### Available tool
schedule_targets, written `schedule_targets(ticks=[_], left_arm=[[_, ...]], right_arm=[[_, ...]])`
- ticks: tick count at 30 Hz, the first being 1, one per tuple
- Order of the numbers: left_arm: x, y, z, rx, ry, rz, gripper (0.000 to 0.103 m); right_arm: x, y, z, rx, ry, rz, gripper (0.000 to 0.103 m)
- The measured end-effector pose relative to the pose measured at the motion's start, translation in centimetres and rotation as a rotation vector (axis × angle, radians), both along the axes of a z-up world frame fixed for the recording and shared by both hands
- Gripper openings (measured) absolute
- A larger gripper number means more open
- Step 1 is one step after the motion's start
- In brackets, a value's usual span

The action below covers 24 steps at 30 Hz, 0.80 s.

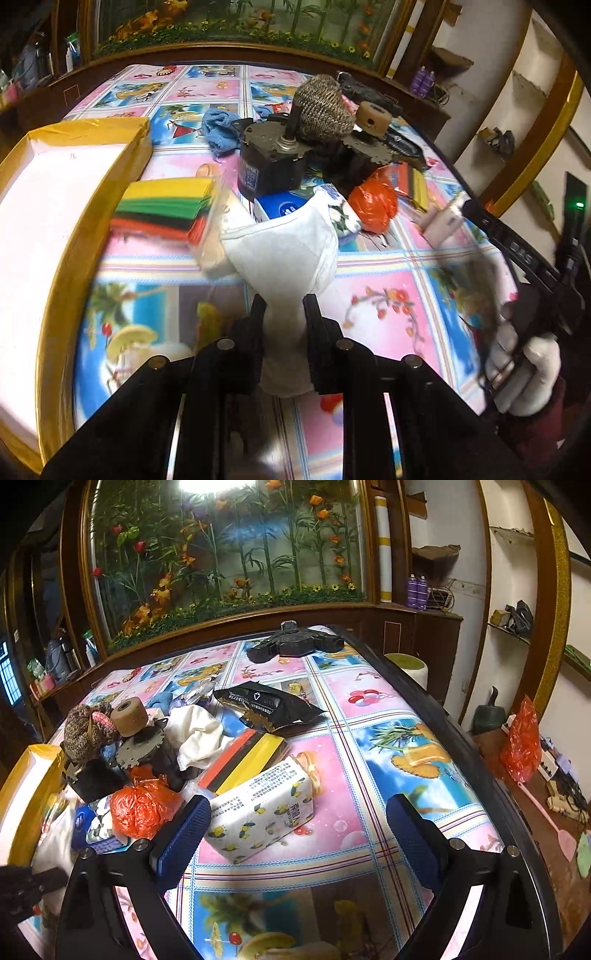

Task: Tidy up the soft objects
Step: 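Grasp the white cloth with the left tool while the right tool grasps the lemon-print tissue pack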

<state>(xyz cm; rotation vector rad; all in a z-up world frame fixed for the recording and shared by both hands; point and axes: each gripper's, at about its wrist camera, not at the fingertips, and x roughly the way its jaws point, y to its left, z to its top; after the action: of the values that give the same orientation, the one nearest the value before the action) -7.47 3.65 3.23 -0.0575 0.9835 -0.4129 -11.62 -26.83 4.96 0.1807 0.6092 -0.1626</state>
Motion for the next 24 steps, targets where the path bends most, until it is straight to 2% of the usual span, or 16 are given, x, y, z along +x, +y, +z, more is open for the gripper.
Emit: schedule_targets(ticks=[2, 9, 12, 17, 20, 24], left_arm=[[-0.6, 0.2, -0.1, -0.006, 0.004, 0.001, 0.018], [0.1, -1.6, -0.8, 0.061, -0.015, 0.003, 0.022], [0.5, -2.1, -1.1, 0.076, -0.014, -0.012, 0.024], [0.9, -1.2, -1.2, 0.006, 0.006, -0.003, 0.024], [0.8, -0.1, -1.1, -0.039, 0.020, 0.020, 0.024], [1.2, 0.5, -1.4, -0.044, 0.036, 0.047, 0.024]], right_arm=[[-0.2, -0.4, 0.1, 0.020, -0.010, -0.010, 0.097], [-1.2, -2.9, 0.3, 0.134, -0.042, -0.048, 0.097], [-1.4, -4.8, 0.8, 0.160, -0.011, -0.059, 0.096], [-1.3, -6.4, 2.3, 0.210, 0.055, -0.033, 0.097], [-0.5, -5.1, 2.4, 0.235, 0.094, 0.028, 0.097], [1.6, -2.4, 2.1, 0.278, 0.168, 0.079, 0.096]])
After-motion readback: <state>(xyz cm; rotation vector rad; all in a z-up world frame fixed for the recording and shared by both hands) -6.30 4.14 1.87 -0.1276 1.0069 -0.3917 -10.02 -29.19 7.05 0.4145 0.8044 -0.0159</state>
